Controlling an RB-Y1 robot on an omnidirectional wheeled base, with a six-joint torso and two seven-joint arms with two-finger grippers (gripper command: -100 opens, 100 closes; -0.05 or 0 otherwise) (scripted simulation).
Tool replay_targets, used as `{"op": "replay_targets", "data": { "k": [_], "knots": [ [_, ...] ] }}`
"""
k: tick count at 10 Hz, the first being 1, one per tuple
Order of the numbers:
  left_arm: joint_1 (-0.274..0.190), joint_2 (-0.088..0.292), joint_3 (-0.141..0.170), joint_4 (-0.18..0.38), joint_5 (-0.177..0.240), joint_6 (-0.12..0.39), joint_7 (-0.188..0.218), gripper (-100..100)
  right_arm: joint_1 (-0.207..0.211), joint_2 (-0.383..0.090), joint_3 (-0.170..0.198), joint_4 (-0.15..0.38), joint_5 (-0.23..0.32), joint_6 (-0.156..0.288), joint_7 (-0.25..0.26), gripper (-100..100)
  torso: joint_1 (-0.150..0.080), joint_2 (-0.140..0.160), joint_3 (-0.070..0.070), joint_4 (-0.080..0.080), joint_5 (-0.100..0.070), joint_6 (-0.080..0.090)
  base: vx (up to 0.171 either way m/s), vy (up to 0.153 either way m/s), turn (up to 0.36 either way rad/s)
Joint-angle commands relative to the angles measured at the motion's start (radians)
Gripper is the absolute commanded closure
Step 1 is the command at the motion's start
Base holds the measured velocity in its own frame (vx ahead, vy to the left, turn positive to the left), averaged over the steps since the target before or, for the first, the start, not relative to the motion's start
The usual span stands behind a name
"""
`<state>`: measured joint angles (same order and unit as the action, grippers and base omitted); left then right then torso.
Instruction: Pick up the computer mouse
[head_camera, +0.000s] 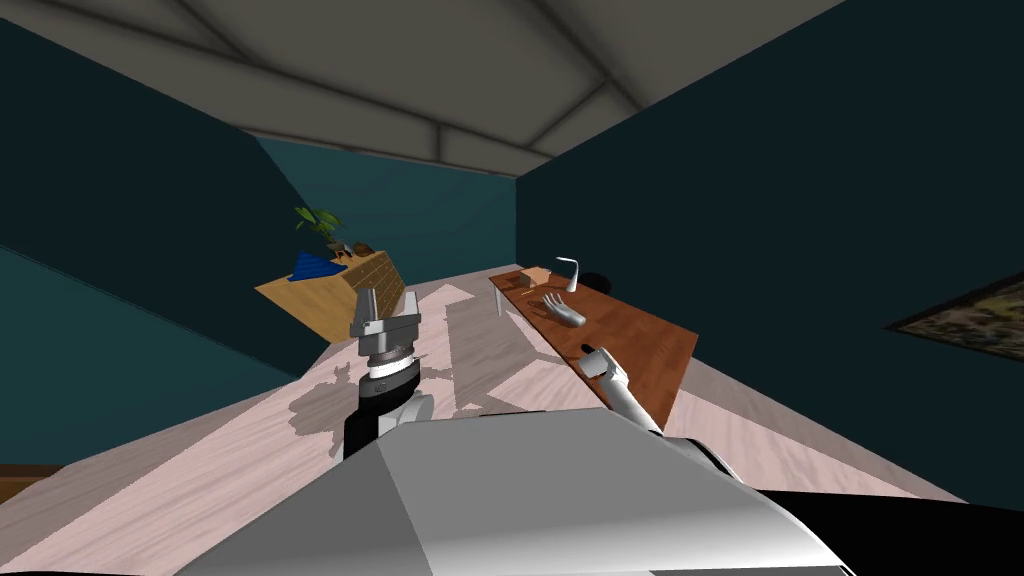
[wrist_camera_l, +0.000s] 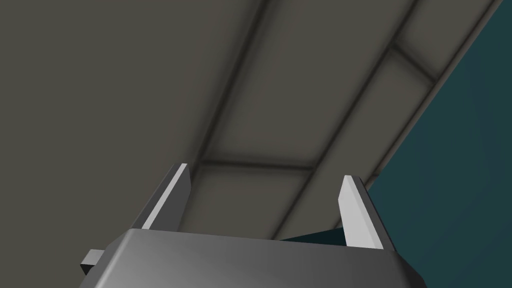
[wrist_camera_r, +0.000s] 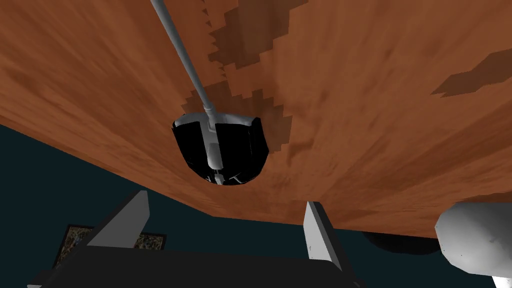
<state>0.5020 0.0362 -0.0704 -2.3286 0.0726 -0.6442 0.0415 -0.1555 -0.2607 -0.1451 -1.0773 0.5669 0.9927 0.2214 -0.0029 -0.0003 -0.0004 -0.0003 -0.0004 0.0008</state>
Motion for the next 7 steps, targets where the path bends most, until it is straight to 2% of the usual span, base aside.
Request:
{"op": "replay_targets", "data": {
  "k": [1, 2, 3, 4, 5, 6, 7],
  "knots": [
    [0.000, 0.000, 0.000, 0.000, 0.000, 0.000, 0.000, 0, 0.021, 0.020, 0.003, 0.001, -0.008, 0.033, 0.004, -100, 0.000, 0.000, 0.000, 0.000, 0.000, 0.000, 0.011, -0.041, 0.092],
    [0.000, 0.000, 0.000, 0.000, 0.000, 0.000, 0.000, 0, 0.021, 0.020, 0.003, 0.001, -0.008, 0.033, 0.004, -100, 0.000, 0.000, 0.000, 0.000, 0.000, 0.000, 0.010, -0.020, 0.016],
    [0.000, 0.000, 0.000, 0.000, 0.000, 0.000, 0.000, 0, 0.011, 0.016, 0.003, 0.023, -0.004, 0.015, -0.009, -100, 0.001, 0.000, 0.000, 0.000, 0.000, 0.001, 0.004, -0.005, -0.003],
    [0.000, 0.000, 0.000, 0.000, 0.000, 0.000, 0.000, 0, 0.013, 0.017, 0.002, 0.018, -0.005, 0.021, -0.004, 0, 0.002, 0.000, 0.000, 0.000, 0.001, 0.000, 0.000, 0.000, 0.000],
    [0.000, 0.000, 0.000, 0.000, 0.000, 0.000, 0.000, 0, 0.015, -0.011, -0.021, 0.063, -0.020, -0.010, -0.011, -100, 0.003, 0.001, 0.000, 0.000, 0.001, 0.000, -0.013, 0.025, 0.205],
    [0.000, 0.000, 0.000, 0.000, 0.000, 0.000, 0.000, 0, 0.017, -0.039, -0.044, 0.090, -0.034, -0.041, -0.018, -100, 0.004, 0.001, 0.001, 0.000, 0.001, 0.000, -0.034, 0.051, 0.315],
    [0.000, 0.000, 0.000, 0.000, 0.000, 0.000, 0.000, 0, 0.017, -0.039, -0.044, 0.107, -0.034, -0.041, -0.018, -100, 0.005, 0.002, 0.001, 0.001, 0.001, 0.000, -0.029, 0.048, 0.126]
  ]
}}
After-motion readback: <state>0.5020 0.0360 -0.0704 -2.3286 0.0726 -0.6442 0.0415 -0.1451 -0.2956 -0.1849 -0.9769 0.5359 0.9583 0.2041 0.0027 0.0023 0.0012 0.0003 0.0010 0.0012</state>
